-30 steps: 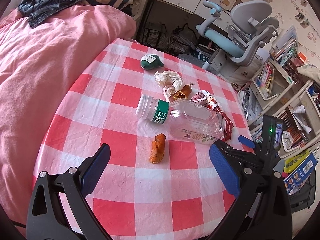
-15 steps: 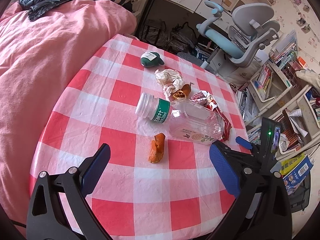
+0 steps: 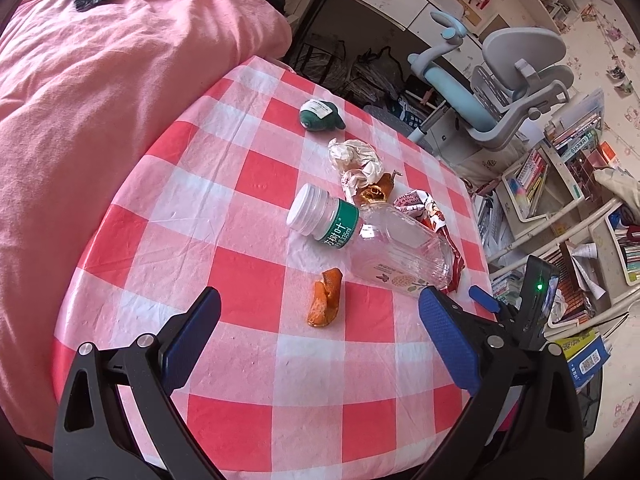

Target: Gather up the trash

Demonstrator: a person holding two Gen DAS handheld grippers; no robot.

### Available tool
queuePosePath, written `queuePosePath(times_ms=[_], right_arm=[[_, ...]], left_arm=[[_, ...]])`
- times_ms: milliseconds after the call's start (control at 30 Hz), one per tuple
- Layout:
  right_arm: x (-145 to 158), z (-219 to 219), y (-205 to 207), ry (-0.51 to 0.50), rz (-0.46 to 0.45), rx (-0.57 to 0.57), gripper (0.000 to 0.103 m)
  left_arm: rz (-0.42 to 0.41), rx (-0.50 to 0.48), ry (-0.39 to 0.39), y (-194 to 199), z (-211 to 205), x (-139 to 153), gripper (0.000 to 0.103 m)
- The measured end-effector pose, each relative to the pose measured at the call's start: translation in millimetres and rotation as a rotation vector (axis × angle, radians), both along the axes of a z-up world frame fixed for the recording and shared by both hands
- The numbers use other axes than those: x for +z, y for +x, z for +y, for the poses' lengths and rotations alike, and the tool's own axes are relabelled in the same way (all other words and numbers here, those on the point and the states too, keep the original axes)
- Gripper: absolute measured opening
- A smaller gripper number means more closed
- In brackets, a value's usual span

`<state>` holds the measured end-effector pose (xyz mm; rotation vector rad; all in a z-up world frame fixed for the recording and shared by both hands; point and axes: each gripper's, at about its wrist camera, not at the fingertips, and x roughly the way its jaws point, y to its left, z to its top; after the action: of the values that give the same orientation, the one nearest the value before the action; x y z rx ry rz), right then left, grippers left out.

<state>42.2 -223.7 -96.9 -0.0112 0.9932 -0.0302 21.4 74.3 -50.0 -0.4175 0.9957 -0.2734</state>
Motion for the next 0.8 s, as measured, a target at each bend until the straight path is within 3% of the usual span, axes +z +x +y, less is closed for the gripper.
queuePosePath(times_ms=[800], right_arm=[[0.0,0.0,-0.1,0.0,0.0,0.0,0.096]], left_arm=[[0.002,0.01,-0.024,0.1,8.3,-0.2,0.095]])
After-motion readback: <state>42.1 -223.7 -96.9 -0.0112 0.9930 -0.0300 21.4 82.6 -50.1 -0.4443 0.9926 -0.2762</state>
